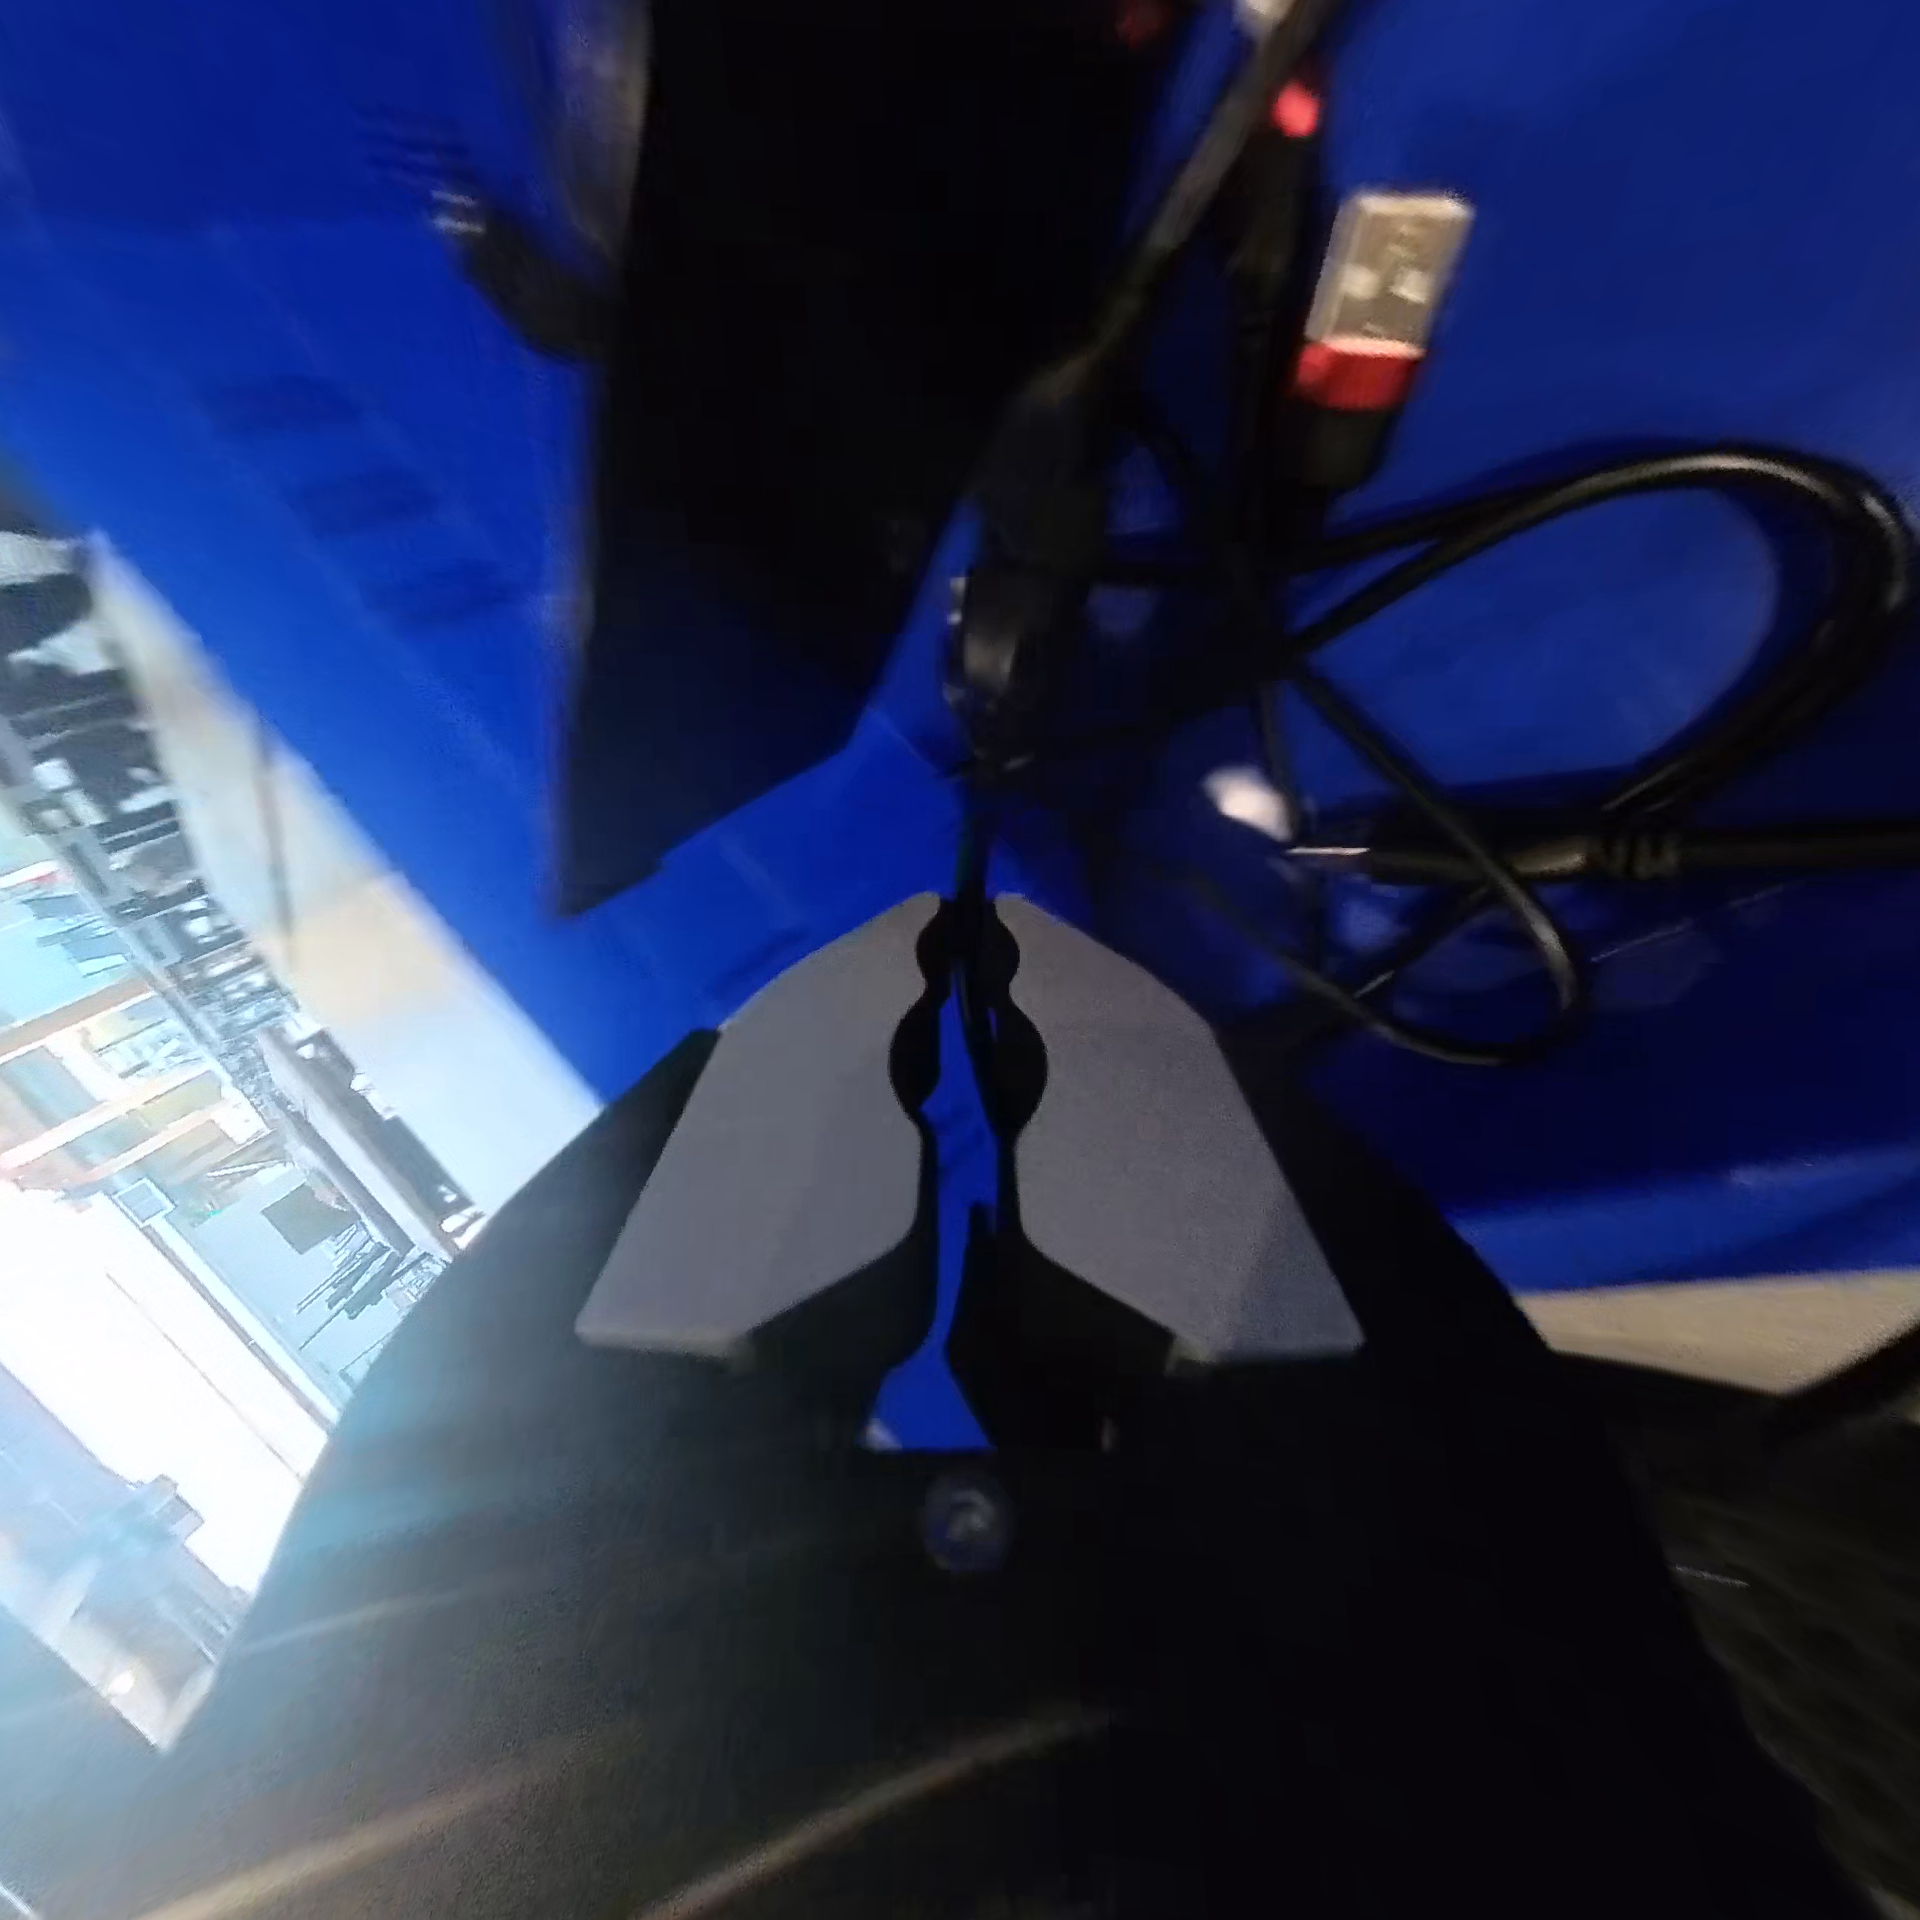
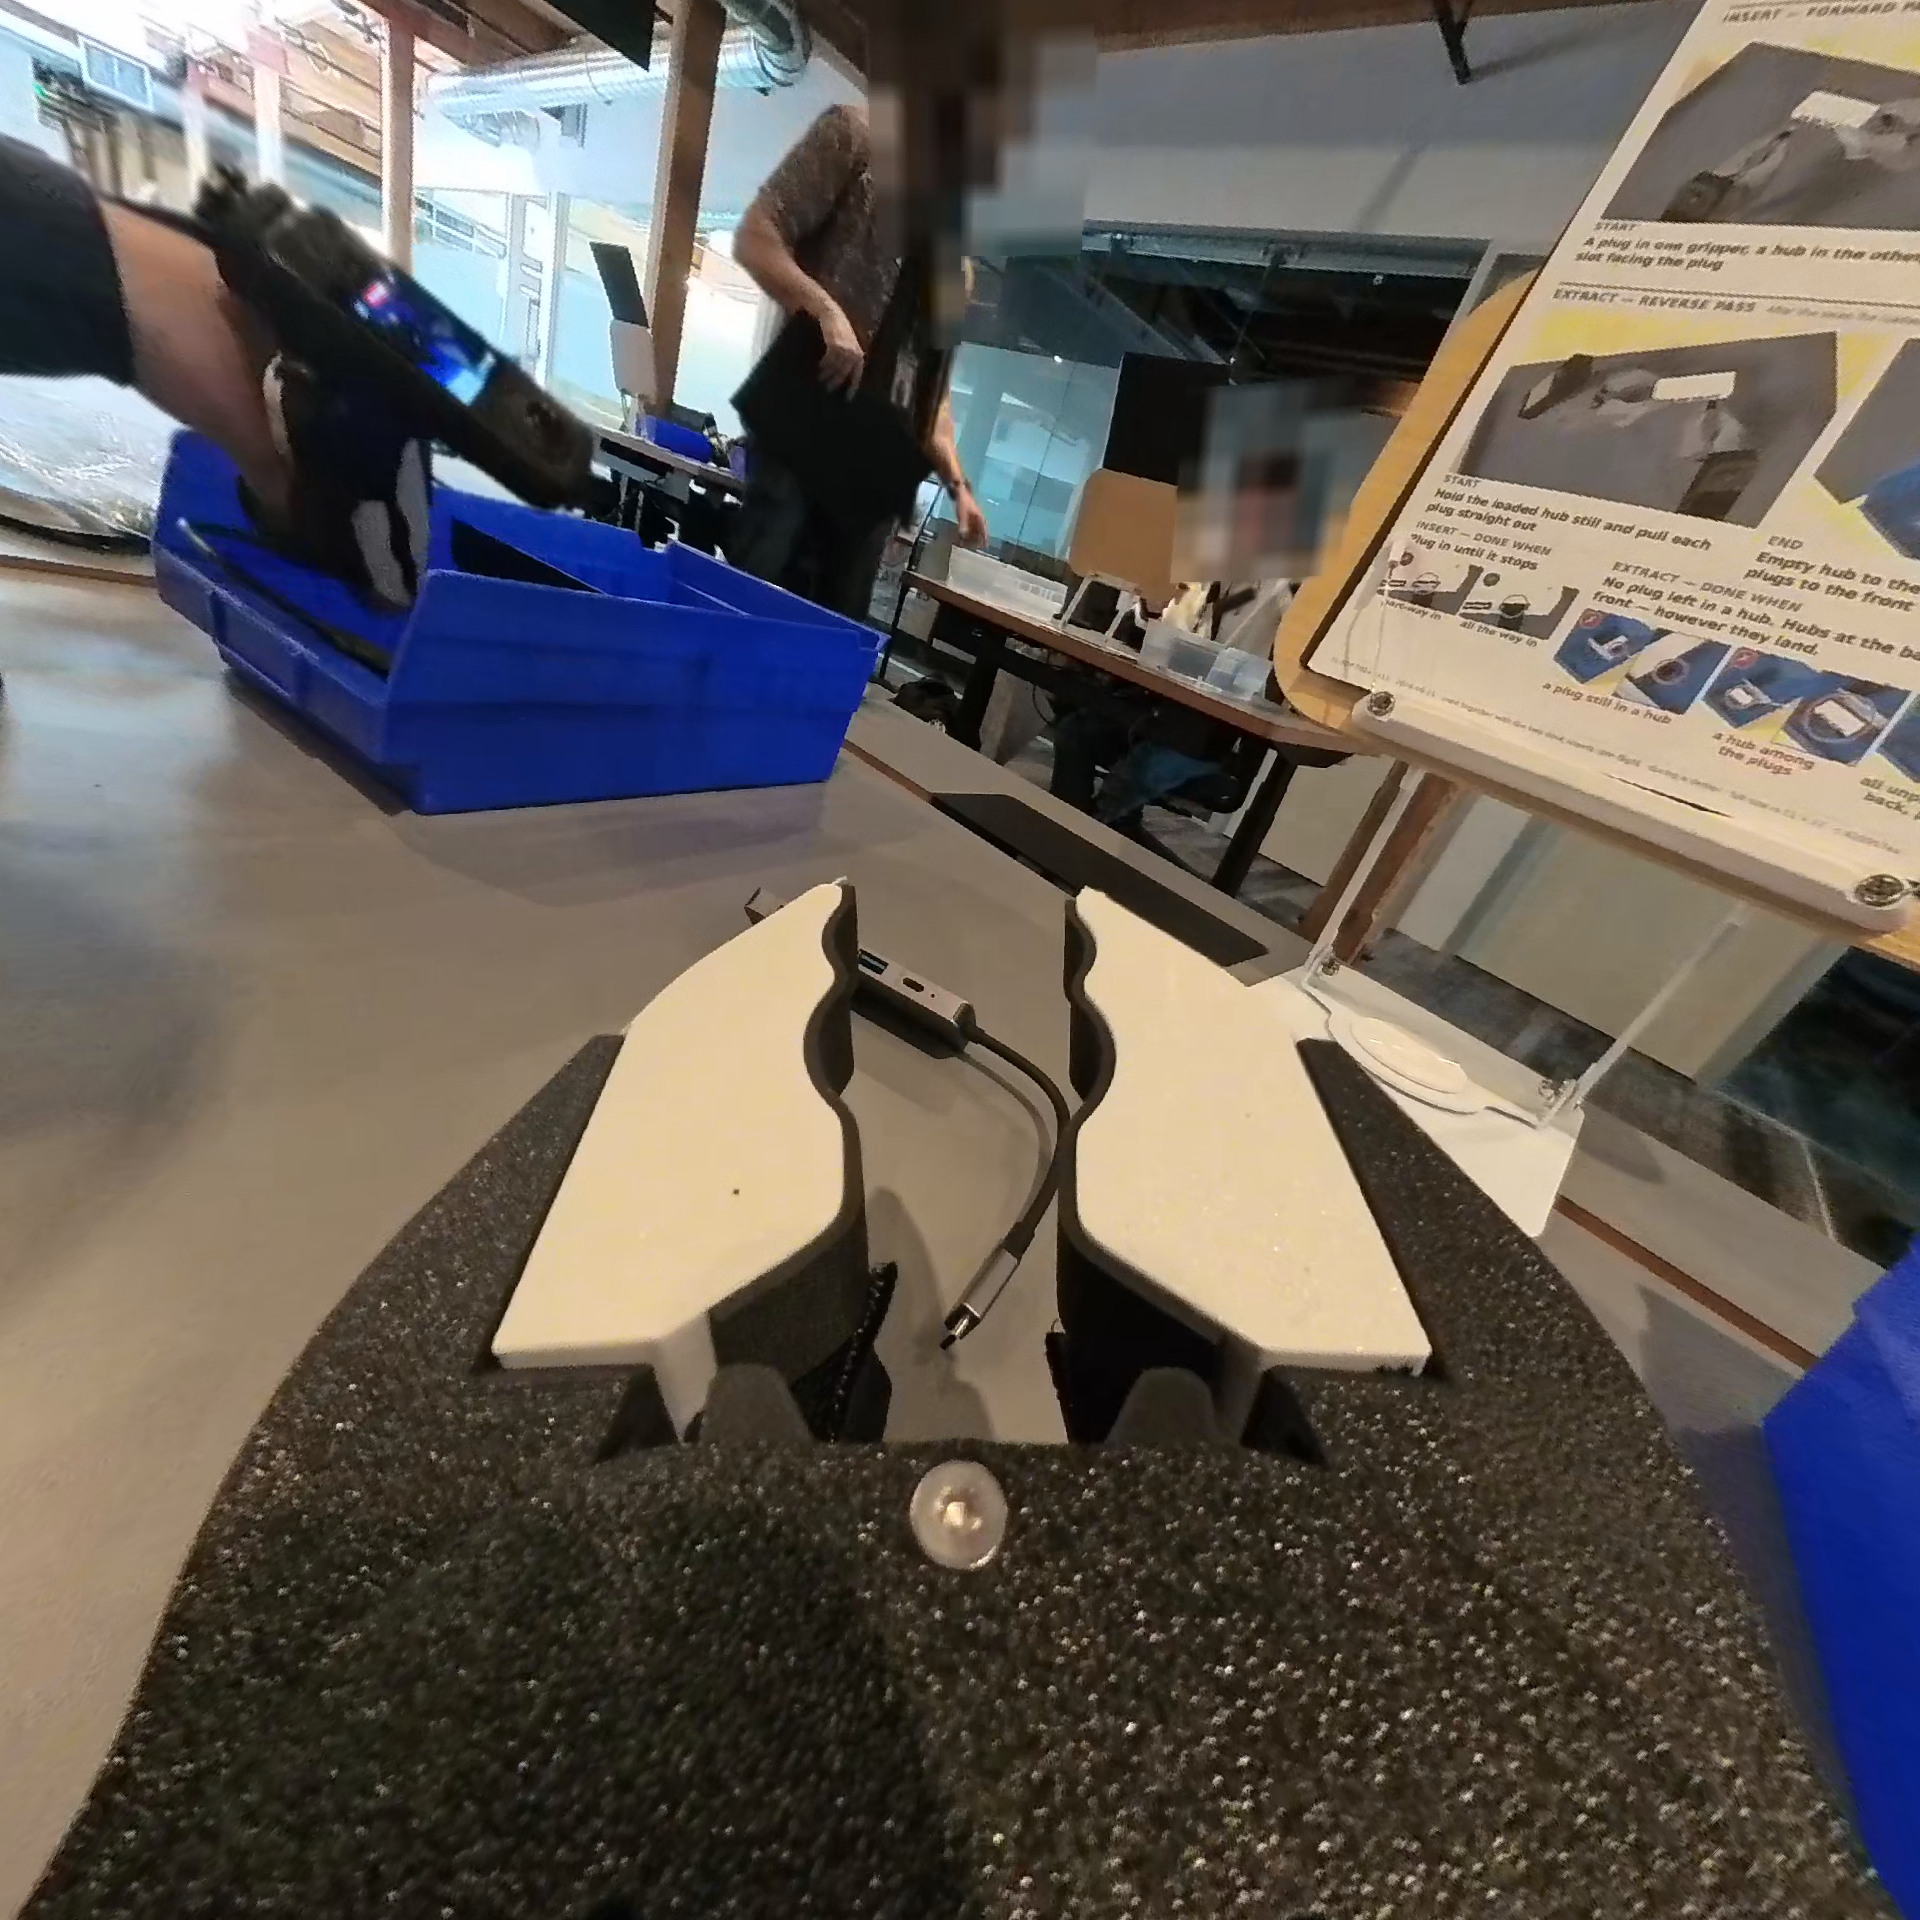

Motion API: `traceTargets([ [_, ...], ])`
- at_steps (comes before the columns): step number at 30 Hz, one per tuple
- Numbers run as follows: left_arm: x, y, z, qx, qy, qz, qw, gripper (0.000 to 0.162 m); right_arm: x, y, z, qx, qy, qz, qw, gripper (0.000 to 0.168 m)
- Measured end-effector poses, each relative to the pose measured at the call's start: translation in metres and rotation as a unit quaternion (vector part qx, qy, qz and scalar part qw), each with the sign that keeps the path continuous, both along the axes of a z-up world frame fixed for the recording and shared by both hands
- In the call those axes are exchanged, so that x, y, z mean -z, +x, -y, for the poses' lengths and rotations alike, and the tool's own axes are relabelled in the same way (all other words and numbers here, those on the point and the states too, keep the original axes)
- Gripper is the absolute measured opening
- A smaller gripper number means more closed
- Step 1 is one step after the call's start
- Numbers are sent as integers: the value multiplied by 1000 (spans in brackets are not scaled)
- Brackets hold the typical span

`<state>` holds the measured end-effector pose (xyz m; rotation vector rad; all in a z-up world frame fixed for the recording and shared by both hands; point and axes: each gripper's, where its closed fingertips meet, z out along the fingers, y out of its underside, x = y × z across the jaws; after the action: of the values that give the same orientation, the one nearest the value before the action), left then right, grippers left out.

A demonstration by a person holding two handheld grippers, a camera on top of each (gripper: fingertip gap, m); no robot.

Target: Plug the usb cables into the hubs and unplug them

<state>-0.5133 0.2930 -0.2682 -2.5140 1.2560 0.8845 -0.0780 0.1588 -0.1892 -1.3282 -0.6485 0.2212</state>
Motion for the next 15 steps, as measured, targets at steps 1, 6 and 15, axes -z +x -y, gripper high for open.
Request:
traceTargets([
  [1,-9,0,-2,1,16,2,1000,5,0,0,0,0,-1,0,1000,37],
  [6,-67,9,-7,14,100,24,995,4,2,-1,-1,-1,-3,2,1000,37],
  [15,-179,69,-7,97,229,100,963,4,2,-2,-1,-1,-1,7,1000,36],
])
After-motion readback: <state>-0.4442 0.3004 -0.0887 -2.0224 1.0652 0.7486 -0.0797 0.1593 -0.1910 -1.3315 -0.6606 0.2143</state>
